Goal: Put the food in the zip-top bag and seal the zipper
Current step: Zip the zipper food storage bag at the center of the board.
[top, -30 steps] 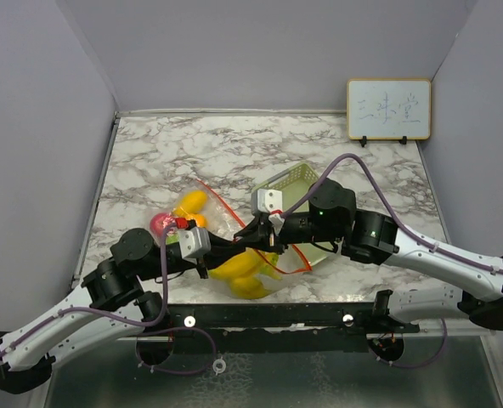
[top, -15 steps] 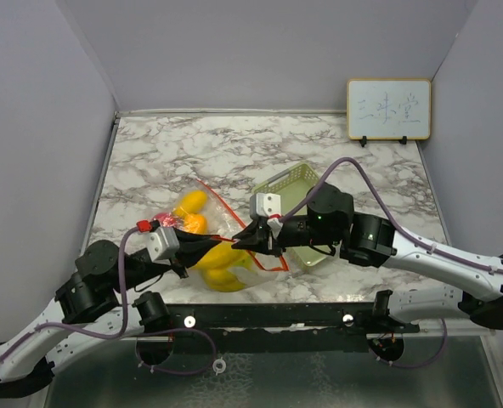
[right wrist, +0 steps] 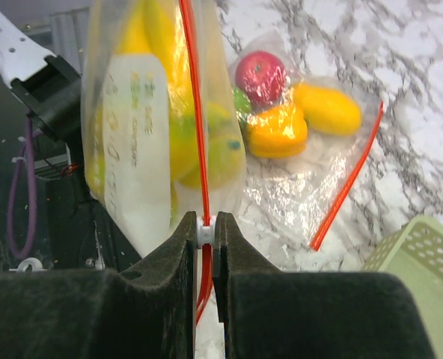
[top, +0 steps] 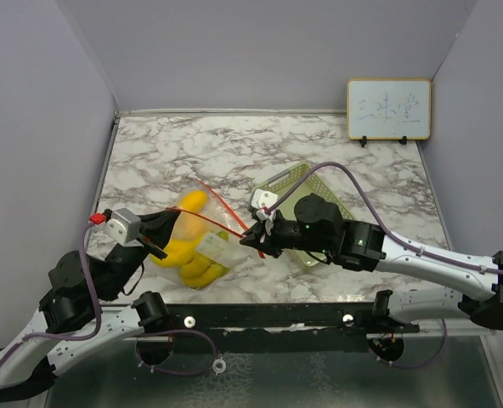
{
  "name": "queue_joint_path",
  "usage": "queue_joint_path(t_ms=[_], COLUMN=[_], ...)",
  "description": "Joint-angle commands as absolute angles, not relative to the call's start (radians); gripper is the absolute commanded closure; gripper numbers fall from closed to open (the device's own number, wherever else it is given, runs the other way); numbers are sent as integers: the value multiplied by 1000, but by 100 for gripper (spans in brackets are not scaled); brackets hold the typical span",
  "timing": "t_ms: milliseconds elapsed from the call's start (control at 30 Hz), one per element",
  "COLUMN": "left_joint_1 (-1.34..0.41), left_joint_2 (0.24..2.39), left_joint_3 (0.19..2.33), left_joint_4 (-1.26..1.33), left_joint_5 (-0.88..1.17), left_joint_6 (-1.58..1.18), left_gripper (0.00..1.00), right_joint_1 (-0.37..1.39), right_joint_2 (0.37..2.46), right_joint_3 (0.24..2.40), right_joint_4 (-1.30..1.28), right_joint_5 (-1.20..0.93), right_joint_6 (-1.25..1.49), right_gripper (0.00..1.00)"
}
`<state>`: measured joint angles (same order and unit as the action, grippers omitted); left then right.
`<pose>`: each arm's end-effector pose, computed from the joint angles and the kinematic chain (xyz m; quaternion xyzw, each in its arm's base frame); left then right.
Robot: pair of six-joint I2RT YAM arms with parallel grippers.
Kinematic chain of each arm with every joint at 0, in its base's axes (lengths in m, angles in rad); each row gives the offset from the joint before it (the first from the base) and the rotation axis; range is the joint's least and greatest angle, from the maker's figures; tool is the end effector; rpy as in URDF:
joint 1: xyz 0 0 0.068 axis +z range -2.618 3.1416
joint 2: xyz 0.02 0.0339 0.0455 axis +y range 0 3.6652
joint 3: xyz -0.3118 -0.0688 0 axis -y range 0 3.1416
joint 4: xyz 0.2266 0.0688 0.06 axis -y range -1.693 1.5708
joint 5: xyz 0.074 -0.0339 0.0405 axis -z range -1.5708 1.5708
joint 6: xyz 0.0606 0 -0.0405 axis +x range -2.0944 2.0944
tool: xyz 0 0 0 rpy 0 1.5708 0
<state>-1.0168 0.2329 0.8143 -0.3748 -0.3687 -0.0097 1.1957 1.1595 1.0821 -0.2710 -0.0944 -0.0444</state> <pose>0.0190 0.0108 0.3868 0.1744 0.6115 -0.2740 0.7215 0.0871 0.2367 0.3957 -0.4974 0.6500 0.3445 0.4598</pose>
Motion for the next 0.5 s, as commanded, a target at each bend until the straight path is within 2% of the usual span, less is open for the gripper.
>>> queue_joint_path(t_ms=[0, 267, 467], left_joint_1=[-1012, -1012, -1012], left_joint_2=[228, 291, 320], left_joint_3=[889, 894, 880], left_joint_4=[-269, -286, -288], left_joint_5=[-611, -603, -670], left_joint_6=[-8, -22, -44], left_gripper=[100, 100, 100], right_joint_1=[1173, 1173, 1171], right_joint_2=[1184, 1183, 1199], right_joint_3=[1032, 999, 991], right_joint_4=[-433, -468, -509], right_joint_5=[49, 134, 169], right_joint_6=[66, 130, 148], right_gripper=[98, 98, 98])
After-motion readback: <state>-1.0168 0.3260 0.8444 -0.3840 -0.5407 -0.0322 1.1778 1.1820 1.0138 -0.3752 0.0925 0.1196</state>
